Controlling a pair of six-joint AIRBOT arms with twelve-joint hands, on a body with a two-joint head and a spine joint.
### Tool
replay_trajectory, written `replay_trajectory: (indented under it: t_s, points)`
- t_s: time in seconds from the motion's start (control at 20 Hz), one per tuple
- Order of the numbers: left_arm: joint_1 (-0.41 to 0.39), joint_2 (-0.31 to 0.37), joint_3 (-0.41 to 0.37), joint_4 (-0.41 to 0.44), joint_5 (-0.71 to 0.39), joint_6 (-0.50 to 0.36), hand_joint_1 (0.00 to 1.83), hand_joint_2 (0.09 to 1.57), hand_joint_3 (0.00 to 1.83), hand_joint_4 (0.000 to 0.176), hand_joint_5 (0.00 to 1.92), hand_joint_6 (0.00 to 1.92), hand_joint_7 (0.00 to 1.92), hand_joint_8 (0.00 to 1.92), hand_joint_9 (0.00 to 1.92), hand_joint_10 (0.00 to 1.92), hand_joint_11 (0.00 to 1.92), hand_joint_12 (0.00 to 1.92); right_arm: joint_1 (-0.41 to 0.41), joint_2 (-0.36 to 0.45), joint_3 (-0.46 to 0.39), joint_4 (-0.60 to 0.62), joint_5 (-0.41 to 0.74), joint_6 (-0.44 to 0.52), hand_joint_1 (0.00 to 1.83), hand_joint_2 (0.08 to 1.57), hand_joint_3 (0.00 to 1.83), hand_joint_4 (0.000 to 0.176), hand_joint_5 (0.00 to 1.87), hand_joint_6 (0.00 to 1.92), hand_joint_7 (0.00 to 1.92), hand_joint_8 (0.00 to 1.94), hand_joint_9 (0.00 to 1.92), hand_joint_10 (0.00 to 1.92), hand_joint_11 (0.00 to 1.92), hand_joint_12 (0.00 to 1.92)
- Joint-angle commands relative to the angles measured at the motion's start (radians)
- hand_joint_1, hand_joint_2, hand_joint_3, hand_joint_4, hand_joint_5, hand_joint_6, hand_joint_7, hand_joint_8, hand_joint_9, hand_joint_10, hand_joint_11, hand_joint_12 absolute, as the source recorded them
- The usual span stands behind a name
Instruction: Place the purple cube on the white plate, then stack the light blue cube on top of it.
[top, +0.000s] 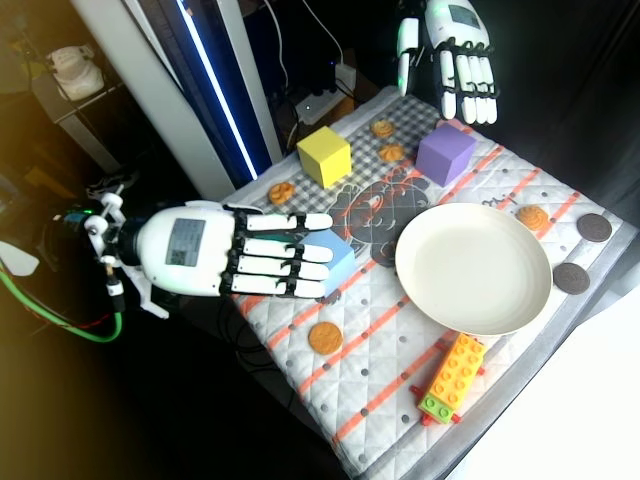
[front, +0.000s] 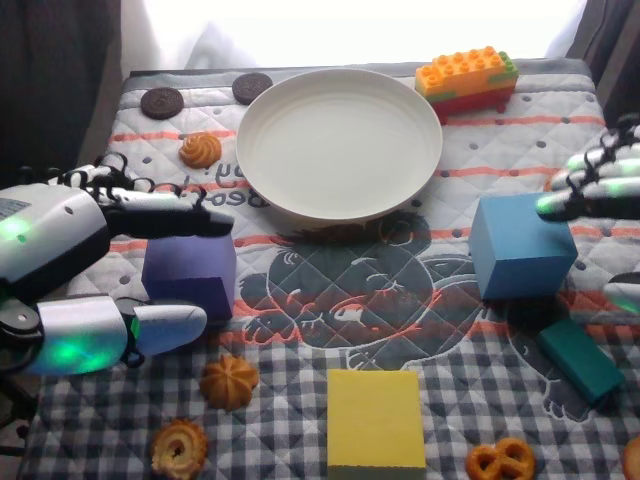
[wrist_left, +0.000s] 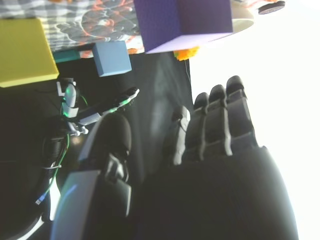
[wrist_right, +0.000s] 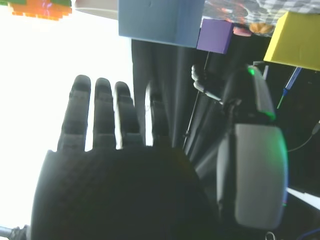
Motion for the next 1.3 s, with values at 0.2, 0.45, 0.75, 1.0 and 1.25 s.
replay_trajectory:
  t_s: [0.2,0.45,0.75,1.0,1.25]
  points:
    - [-0.051,-0.045,0.045,-0.065,-0.049,0.054,0.58,0.80,0.00,0.176,0.04,0.01,0.00,0.00,0.00,0.00,0.00,0.05,0.005,0.007,0.000,0.031,0.118,0.000,0.55,1.25,0.00,0.074,0.52,0.00,0.46,0.00,0.39,0.01,0.18,0.53]
    - [-0.088,-0.099,0.126,-0.135,0.024,0.054,0.61,0.78,0.00,0.176,0.08,0.01,0.00,0.00,0.00,0.00,0.01,0.18,0.003,0.007,0.000,0.031,0.118,0.000,0.57,1.25,0.00,0.068,0.53,0.00,0.47,0.00,0.40,0.01,0.20,0.51]
    - [-0.130,-0.155,0.199,-0.155,0.132,0.054,0.62,0.82,0.00,0.176,0.04,0.00,0.00,0.00,0.04,0.00,0.00,0.37,0.003,0.007,0.000,0.028,0.118,0.000,0.55,1.26,0.00,0.069,0.53,0.00,0.47,0.00,0.38,0.00,0.18,0.48]
    - [-0.134,-0.169,0.223,-0.177,0.163,0.054,0.74,0.87,0.00,0.176,0.16,0.00,0.23,0.01,0.30,0.02,0.00,0.90,0.001,0.007,-0.001,0.027,0.118,0.000,0.56,1.26,0.00,0.091,0.52,0.00,0.47,0.00,0.37,0.00,0.18,0.47]
    - [-0.149,-0.182,0.229,-0.191,0.151,0.049,1.10,1.00,0.00,0.000,0.87,0.01,0.82,0.16,0.57,0.63,0.15,1.25,0.000,0.007,-0.001,0.027,0.118,0.000,0.55,1.27,0.00,0.046,0.54,0.00,0.47,0.00,0.36,0.00,0.18,0.49]
